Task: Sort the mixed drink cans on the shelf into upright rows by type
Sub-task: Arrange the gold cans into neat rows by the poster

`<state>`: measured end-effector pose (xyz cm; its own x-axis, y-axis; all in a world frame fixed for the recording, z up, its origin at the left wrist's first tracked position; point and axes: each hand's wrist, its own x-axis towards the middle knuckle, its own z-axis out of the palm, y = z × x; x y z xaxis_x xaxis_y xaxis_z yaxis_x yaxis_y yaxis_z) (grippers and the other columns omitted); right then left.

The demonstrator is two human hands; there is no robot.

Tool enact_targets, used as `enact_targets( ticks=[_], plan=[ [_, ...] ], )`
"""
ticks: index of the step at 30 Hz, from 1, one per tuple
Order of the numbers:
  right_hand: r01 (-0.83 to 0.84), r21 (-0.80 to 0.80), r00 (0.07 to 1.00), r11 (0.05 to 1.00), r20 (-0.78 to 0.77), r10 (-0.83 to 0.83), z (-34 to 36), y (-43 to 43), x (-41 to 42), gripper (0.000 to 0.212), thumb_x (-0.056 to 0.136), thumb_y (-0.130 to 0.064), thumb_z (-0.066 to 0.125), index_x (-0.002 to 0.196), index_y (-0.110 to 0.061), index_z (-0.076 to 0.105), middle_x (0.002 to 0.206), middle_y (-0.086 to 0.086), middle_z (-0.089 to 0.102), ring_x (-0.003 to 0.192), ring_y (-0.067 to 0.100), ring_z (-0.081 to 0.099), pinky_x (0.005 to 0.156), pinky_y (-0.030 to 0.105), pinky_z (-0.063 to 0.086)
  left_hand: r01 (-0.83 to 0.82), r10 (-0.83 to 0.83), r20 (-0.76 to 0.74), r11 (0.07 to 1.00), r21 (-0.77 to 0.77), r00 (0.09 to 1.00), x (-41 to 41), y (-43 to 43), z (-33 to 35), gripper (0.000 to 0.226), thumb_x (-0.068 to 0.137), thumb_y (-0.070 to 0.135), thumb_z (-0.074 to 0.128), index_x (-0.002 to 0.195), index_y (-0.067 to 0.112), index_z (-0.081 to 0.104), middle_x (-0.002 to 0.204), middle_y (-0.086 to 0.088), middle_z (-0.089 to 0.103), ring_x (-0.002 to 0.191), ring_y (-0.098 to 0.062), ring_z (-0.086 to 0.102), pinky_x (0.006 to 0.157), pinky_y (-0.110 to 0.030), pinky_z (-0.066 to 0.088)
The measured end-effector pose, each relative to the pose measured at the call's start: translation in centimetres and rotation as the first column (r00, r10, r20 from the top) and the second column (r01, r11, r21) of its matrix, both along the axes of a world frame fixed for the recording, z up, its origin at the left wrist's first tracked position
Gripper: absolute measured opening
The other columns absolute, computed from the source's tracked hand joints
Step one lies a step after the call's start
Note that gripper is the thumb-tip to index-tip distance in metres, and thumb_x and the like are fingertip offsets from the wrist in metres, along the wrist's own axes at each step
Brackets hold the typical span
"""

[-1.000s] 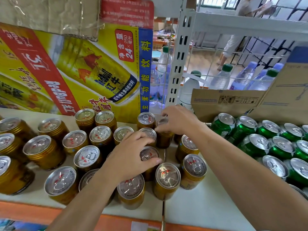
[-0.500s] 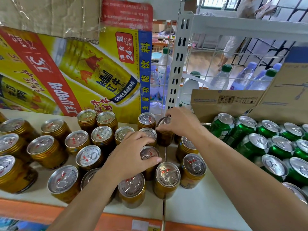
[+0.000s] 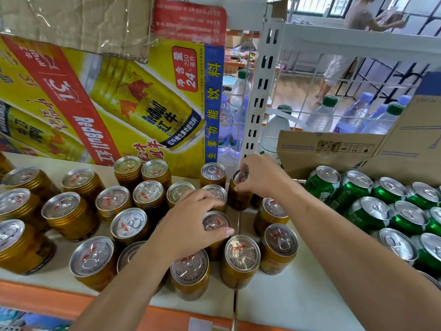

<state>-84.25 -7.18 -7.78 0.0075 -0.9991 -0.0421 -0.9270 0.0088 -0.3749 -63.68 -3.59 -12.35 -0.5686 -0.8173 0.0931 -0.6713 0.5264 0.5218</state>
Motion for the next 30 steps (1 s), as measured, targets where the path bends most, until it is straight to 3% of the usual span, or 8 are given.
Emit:
enact_targets(
  ticks=[4,7,10,12,15,21,26,30],
  plan=[
    [-0.002,-0.001,1.0,1.0,-0.001,0.002,0.0,0.1,-0.1,0.014,0.072,-0.019,0.076,0.078,-0.011,0.067,0.077,0.001,0.065,0.066,0.012,0.058,0.051,0.024,0.041,0.006,-0.006,0.007,1.0,-0.001,1.0,0.0,0.0,-0.1,0.069,0.07,0.075,0.051,0.129,0.039,0.051,0.124,0.028,0.037,0.116,0.009,0.023,0.095,-0.025,0.036],
    [-0.025,0.035,0.999,0.999,-0.046,0.027,0.1,0.0,0.1,0.011,0.075,-0.02,0.074,0.082,-0.016,0.066,0.082,0.0,0.064,0.073,0.016,0.06,0.058,0.027,0.048,0.003,-0.003,0.006,1.0,-0.004,1.0,0.0,-0.1,0.0,0.076,0.065,0.08,0.042,0.128,0.04,0.052,0.124,0.029,0.036,0.114,0.01,0.022,0.093,-0.024,0.035],
    [-0.063,0.065,0.989,0.996,-0.131,0.071,-0.3,0.0,0.4,0.007,0.083,-0.022,0.066,0.082,-0.02,0.06,0.088,0.0,0.058,0.081,0.021,0.058,0.059,0.029,0.043,-0.001,0.001,0.004,1.0,0.0,1.0,0.0,0.0,0.1,0.075,0.065,0.079,0.043,0.128,0.039,0.051,0.125,0.028,0.037,0.114,0.01,0.022,0.092,-0.023,0.033],
    [-0.079,0.063,0.976,0.995,-0.199,0.09,-0.5,0.3,0.5,0.008,0.089,-0.023,0.061,0.092,-0.017,0.065,0.099,0.002,0.057,0.09,0.023,0.057,0.063,0.031,0.044,-0.003,0.003,0.006,1.0,0.003,1.0,0.0,0.1,0.1,0.072,0.067,0.077,0.047,0.129,0.039,0.052,0.124,0.028,0.036,0.114,0.01,0.022,0.092,-0.023,0.034],
    [-0.081,0.019,0.961,0.997,-0.262,0.083,-1.0,0.7,0.6,0.024,0.093,-0.027,0.059,0.114,-0.017,0.066,0.118,0.005,0.053,0.109,0.026,0.053,0.081,0.037,0.049,-0.007,0.007,0.02,1.0,0.008,1.0,-0.1,0.1,0.3,0.073,0.067,0.078,0.046,0.129,0.039,0.051,0.125,0.029,0.035,0.114,0.01,0.021,0.094,-0.025,0.036],
    [-0.037,-0.085,0.973,0.996,-0.232,0.016,-1.7,1.6,0.7,0.025,0.092,-0.028,0.062,0.115,-0.02,0.063,0.121,0.002,0.056,0.112,0.023,0.051,0.087,0.039,0.05,-0.006,0.006,0.025,1.0,0.004,1.0,-0.1,0.4,0.5,0.06,0.078,0.066,0.061,0.13,0.039,0.05,0.127,0.027,0.035,0.113,0.011,0.017,0.09,-0.022,0.031],
    [0.036,-0.092,0.991,0.995,-0.122,-0.047,-0.9,3.2,0.4,0.029,0.091,-0.035,0.064,0.117,-0.024,0.064,0.118,-0.002,0.063,0.111,0.022,0.056,0.089,0.037,0.049,0.021,-0.022,0.027,0.999,0.034,0.999,0.2,0.2,0.8,0.058,0.08,0.062,0.062,0.131,0.037,0.051,0.132,0.024,0.038,0.126,0.001,0.028,0.098,-0.024,0.034],
    [-0.047,0.086,0.999,0.995,0.007,0.047,1.7,5.6,0.5,0.035,0.084,-0.041,0.07,0.113,-0.021,0.068,0.104,-0.004,0.067,0.096,0.014,0.062,0.085,0.032,0.053,0.048,-0.051,0.103,0.998,0.032,0.993,0.9,0.1,1.6,0.05,0.084,0.055,0.062,0.129,0.036,0.053,0.136,0.02,0.038,0.128,-0.003,0.035,0.103,-0.027,0.035]
  ],
)
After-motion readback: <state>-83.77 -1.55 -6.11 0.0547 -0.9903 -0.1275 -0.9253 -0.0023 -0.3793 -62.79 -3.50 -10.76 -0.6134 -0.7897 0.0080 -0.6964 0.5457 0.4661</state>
